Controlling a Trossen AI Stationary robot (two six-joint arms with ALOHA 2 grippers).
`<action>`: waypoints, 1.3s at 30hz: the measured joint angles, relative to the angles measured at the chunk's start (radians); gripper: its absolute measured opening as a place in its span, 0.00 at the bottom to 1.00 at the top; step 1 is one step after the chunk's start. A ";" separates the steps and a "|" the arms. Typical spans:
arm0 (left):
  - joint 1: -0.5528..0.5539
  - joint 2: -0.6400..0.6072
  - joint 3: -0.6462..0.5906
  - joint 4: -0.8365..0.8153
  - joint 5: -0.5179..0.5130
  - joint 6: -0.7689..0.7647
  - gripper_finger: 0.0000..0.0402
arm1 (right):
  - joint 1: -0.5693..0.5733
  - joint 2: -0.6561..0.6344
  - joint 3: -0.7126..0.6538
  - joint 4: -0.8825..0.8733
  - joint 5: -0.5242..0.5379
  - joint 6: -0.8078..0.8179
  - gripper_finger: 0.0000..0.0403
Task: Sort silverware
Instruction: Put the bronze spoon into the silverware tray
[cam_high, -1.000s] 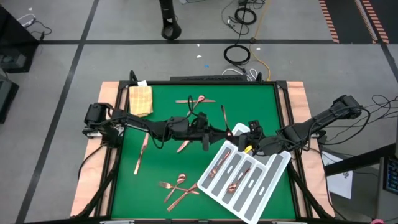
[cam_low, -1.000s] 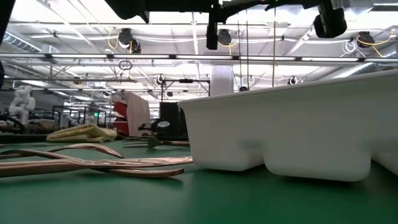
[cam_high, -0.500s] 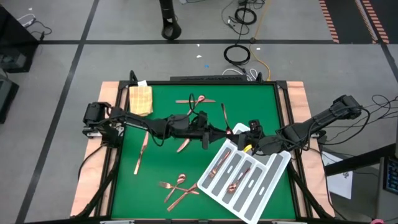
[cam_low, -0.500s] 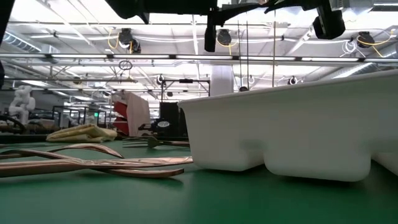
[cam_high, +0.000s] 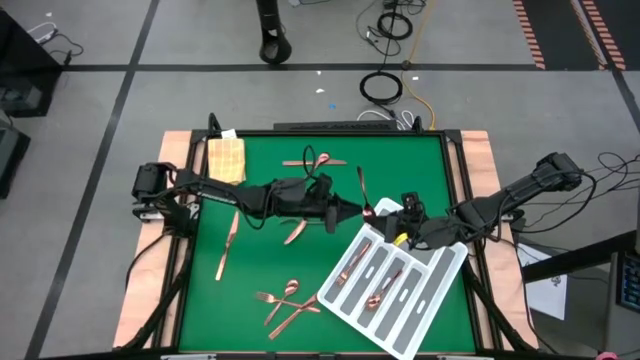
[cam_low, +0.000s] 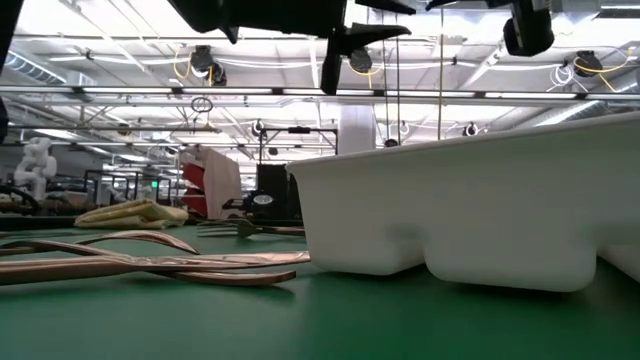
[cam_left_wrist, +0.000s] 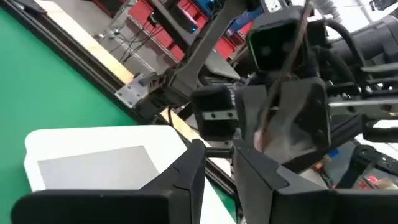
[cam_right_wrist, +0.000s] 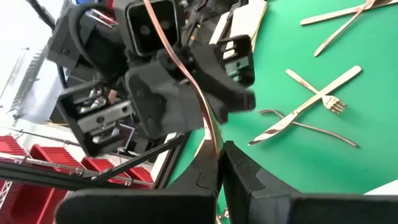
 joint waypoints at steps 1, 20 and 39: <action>0.000 0.000 0.000 0.006 0.004 0.000 0.22 | 0.000 0.000 0.000 -0.001 0.001 0.000 0.00; 0.013 -0.008 0.001 0.063 0.114 -0.003 0.22 | -0.001 -0.081 -0.001 0.015 0.060 -0.098 0.00; 0.019 -0.008 0.001 0.140 0.084 -0.003 0.22 | -0.003 -0.057 -0.001 0.028 0.051 -0.113 0.00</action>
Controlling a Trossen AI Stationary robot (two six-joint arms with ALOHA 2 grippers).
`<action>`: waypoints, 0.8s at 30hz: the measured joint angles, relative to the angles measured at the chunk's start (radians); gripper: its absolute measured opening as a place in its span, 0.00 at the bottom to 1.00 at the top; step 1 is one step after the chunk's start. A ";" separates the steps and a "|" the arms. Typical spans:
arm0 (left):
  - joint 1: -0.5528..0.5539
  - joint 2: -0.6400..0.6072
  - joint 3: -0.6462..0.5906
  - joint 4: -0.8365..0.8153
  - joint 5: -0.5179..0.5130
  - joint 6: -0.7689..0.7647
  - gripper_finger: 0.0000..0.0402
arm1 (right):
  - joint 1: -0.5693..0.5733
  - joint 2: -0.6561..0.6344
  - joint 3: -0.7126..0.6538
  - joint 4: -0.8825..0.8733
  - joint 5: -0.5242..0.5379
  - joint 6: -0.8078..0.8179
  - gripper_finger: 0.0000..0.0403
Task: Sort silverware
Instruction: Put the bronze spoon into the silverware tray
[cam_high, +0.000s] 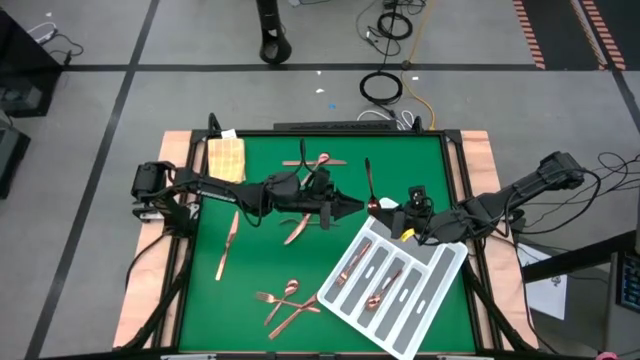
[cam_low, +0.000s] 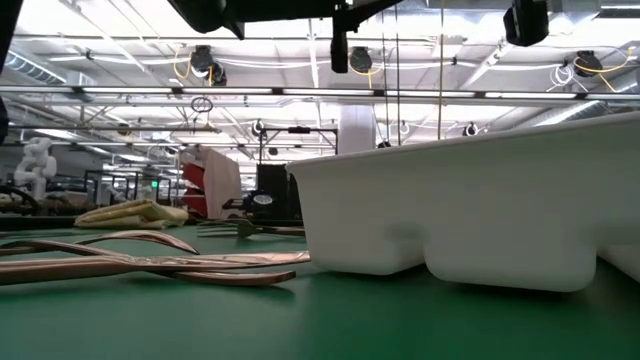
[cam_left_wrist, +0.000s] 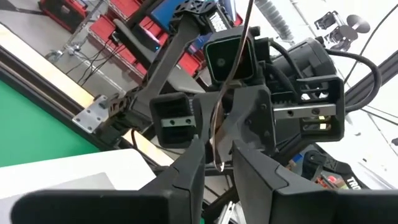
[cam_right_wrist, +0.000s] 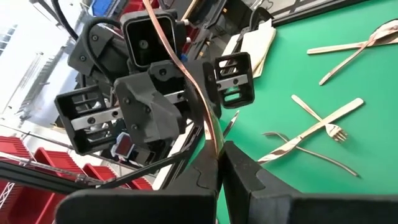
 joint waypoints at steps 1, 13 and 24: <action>0.000 0.000 0.000 0.000 0.000 0.000 0.22 | 0.000 0.000 0.000 0.008 0.000 -0.007 0.00; -0.003 0.000 0.000 0.000 0.002 0.000 0.22 | 0.000 0.017 0.000 0.032 -0.004 -0.018 0.00; -0.009 0.000 0.000 0.000 0.025 0.001 0.22 | -0.011 0.046 0.000 0.091 -0.014 -0.026 0.00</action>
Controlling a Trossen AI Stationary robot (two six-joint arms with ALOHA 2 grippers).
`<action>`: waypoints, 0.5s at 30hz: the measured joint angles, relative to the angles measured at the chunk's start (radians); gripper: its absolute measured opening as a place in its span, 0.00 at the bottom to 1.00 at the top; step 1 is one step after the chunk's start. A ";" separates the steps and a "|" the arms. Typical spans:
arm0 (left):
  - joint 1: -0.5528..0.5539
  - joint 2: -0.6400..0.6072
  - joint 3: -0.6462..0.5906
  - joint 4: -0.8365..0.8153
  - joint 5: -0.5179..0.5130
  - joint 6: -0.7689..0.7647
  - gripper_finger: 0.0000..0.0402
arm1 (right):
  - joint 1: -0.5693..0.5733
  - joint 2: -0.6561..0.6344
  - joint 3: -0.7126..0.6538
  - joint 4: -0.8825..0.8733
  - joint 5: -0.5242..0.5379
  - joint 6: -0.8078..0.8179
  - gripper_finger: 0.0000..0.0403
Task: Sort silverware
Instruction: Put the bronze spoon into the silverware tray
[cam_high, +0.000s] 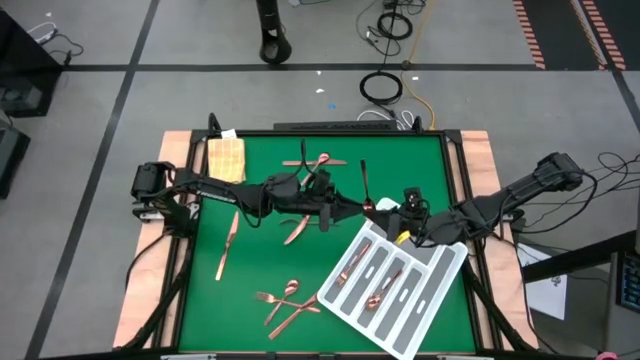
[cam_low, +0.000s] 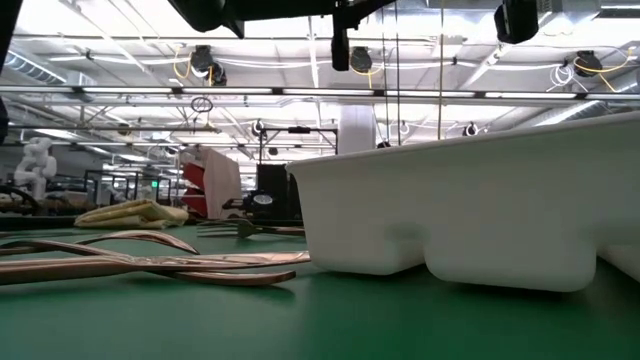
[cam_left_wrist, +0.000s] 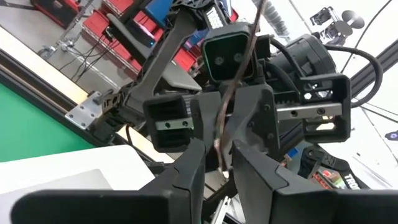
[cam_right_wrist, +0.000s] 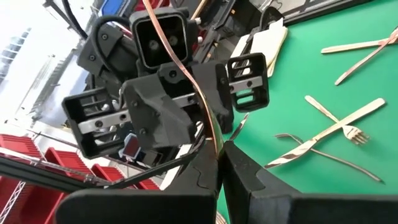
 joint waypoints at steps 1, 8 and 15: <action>-0.002 0.000 0.000 0.000 0.003 0.000 0.22 | -0.005 0.000 0.000 0.000 -0.014 0.000 0.00; -0.006 0.000 0.000 -0.003 0.006 0.007 0.22 | -0.022 0.013 0.000 0.007 -0.048 0.002 0.00; -0.006 0.000 0.000 -0.010 0.014 0.007 0.18 | -0.022 0.013 0.000 0.008 -0.071 0.005 0.00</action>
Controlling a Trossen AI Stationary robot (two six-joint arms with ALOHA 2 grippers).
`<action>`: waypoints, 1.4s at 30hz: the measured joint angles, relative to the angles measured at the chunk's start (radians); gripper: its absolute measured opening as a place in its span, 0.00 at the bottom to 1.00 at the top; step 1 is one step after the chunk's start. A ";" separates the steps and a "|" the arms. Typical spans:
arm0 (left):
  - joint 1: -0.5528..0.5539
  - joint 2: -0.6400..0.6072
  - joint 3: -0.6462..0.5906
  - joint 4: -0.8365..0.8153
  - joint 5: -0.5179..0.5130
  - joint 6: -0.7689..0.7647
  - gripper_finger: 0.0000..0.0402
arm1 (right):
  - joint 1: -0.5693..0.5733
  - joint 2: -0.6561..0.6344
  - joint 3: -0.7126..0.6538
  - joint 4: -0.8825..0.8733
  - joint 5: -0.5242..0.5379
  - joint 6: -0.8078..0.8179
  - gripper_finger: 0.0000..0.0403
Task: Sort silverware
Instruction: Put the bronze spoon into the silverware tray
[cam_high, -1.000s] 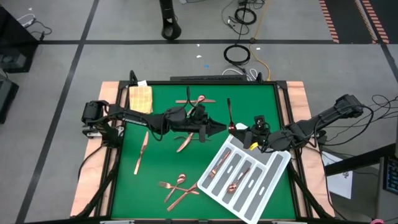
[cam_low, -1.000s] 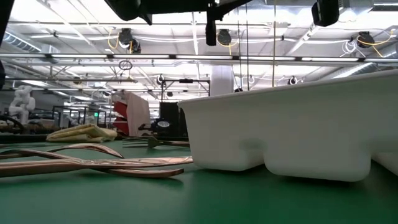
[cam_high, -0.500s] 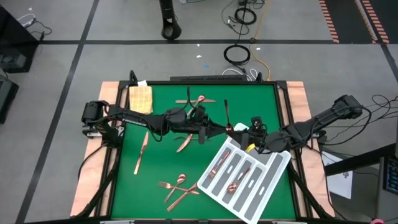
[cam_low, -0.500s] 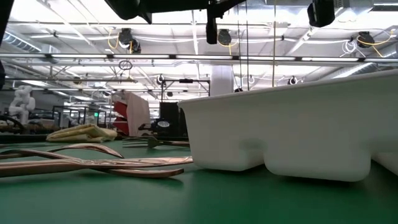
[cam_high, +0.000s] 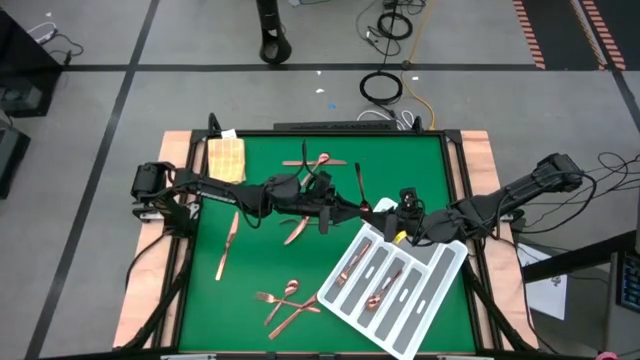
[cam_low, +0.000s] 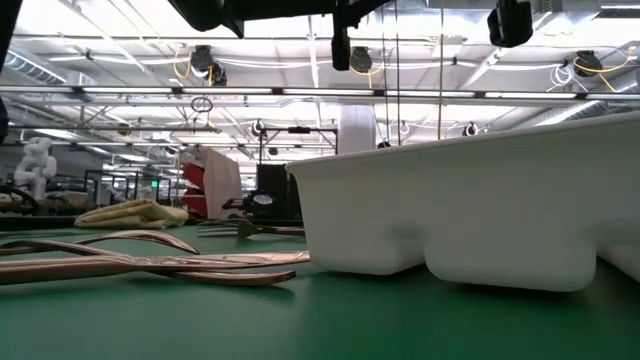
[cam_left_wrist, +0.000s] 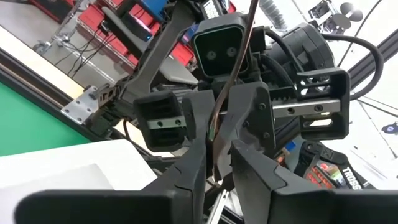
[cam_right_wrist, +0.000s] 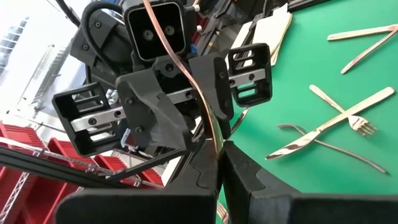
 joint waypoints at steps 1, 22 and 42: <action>0.000 0.000 0.000 -0.001 0.000 0.001 0.16 | 0.000 0.000 0.000 0.001 0.000 0.000 0.00; 0.009 0.000 0.002 -0.051 -0.022 0.002 0.00 | 0.000 0.000 0.000 -0.022 -0.018 0.025 0.11; 0.010 0.001 0.001 -0.107 -0.024 -0.001 0.00 | 0.032 -0.153 0.000 -0.259 0.016 0.045 0.24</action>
